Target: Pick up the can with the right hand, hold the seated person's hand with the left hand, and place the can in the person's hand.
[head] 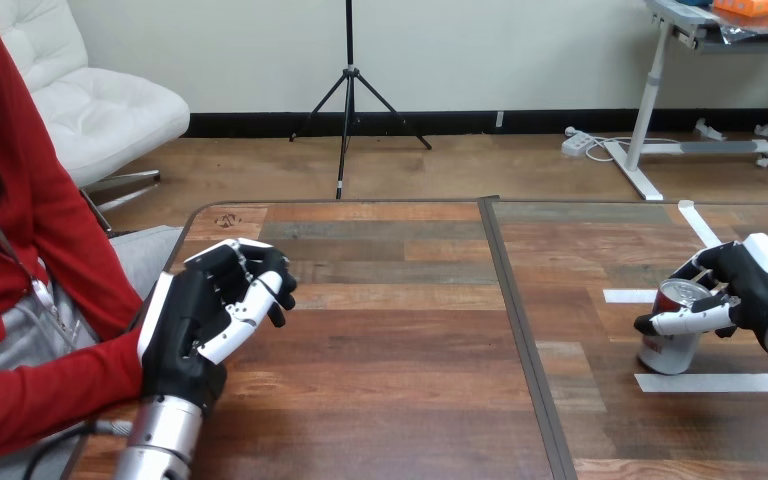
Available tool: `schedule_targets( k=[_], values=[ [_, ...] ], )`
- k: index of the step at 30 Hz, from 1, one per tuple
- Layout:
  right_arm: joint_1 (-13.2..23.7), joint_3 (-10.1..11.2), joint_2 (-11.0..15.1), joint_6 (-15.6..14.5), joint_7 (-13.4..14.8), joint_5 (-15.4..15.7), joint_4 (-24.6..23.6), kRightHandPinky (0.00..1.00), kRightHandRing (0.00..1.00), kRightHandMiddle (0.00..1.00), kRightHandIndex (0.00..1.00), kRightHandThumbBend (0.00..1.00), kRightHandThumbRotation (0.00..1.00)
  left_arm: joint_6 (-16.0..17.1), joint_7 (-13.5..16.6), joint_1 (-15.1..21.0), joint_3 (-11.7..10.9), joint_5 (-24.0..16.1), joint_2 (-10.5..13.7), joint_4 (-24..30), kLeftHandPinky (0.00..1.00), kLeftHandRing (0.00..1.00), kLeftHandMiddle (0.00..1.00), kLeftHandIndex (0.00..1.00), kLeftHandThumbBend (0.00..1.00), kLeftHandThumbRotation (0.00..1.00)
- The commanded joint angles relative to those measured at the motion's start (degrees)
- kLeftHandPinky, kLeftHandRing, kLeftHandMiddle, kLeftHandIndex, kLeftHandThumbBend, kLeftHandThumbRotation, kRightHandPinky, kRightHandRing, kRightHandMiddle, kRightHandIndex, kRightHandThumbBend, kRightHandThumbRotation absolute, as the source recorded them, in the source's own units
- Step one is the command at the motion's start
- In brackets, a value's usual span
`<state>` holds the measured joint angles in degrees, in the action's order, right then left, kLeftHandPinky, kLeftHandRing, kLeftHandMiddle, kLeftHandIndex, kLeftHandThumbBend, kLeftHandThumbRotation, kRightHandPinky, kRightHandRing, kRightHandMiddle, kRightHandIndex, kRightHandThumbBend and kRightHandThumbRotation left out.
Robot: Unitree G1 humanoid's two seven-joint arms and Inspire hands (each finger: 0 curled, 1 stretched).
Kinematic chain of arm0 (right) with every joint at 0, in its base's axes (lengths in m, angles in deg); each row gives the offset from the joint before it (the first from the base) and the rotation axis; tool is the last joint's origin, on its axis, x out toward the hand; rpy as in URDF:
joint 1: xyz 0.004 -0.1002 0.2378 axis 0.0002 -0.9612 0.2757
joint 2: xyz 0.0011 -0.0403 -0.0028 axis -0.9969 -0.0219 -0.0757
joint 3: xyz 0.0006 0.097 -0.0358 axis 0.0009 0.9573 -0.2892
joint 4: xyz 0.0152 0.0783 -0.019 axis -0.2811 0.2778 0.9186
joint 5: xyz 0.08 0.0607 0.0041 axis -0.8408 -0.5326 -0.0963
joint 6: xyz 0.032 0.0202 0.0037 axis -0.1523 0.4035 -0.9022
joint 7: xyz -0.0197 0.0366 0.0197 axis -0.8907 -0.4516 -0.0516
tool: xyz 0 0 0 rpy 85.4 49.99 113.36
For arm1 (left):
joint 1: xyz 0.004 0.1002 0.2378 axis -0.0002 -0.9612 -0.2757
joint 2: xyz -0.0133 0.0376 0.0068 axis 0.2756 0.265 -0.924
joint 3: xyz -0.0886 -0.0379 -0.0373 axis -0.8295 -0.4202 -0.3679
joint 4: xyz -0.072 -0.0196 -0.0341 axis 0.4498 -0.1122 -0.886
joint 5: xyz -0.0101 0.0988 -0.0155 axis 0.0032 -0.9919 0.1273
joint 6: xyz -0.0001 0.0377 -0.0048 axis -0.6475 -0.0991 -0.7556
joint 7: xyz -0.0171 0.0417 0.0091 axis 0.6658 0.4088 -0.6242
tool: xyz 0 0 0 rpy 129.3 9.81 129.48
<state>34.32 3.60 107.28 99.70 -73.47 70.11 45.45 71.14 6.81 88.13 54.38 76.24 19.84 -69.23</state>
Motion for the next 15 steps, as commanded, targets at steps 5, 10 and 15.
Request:
schedule_targets(
  k=[5,10,15],
  values=[
    [7.08,-0.47,1.95,1.28,-1.64,0.44,-2.71,0.34,0.37,0.43,0.50,0.73,0.00,0.91,1.21,1.09,2.80,-7.69,6.56,11.72,0.35,0.43,0.46,0.46,0.37,0.22],
    [7.05,-1.06,2.35,3.01,-1.88,1.32,-3.17,0.33,0.37,0.43,0.50,0.74,0.00,-1.17,4.53,-0.47,3.48,-15.23,9.50,18.24,0.44,0.49,0.52,0.51,0.50,0.18],
    [7.35,-1.03,2.47,3.51,-2.45,1.43,-3.65,0.33,0.37,0.43,0.50,0.74,0.00,-6.41,7.17,-2.89,3.33,-24.81,12.46,28.51,0.49,0.56,0.59,0.58,0.62,0.19]
  ],
)
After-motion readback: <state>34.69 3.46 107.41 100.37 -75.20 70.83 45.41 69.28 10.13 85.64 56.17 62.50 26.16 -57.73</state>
